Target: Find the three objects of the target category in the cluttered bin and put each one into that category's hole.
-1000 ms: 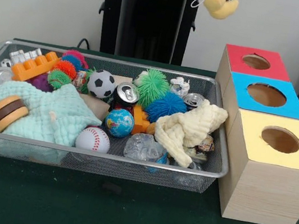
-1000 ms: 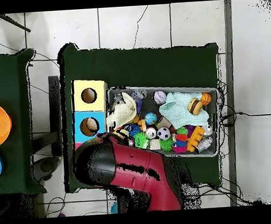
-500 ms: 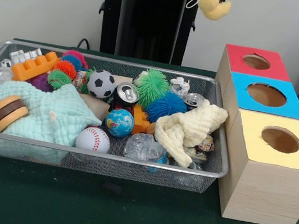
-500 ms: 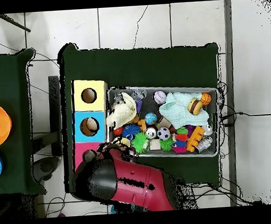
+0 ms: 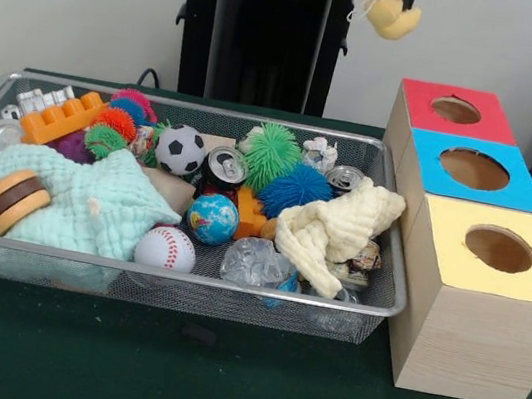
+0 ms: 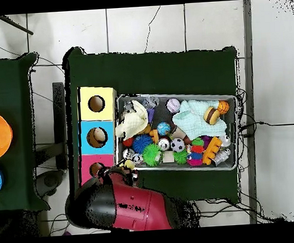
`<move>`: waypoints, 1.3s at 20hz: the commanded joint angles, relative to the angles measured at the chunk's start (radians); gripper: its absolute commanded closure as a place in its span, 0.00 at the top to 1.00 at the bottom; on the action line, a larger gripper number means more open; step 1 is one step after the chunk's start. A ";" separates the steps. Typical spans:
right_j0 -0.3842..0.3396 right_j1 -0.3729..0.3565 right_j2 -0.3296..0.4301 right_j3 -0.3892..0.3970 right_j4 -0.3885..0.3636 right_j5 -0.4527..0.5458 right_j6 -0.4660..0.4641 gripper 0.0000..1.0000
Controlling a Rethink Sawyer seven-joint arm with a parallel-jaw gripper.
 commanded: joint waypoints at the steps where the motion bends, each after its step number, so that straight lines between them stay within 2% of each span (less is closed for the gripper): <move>1: 0.008 0.029 0.052 0.057 0.045 -0.036 0.265 0.00; 8: 0.014 0.020 0.032 0.025 0.053 0.003 0.263 0.00; 15: -0.004 0.032 0.055 -0.005 0.085 0.019 0.262 0.00; 20: 0.041 0.061 0.027 -0.067 0.085 0.066 0.314 0.00; 26: 0.086 0.072 0.011 -0.059 0.103 0.057 0.346 0.00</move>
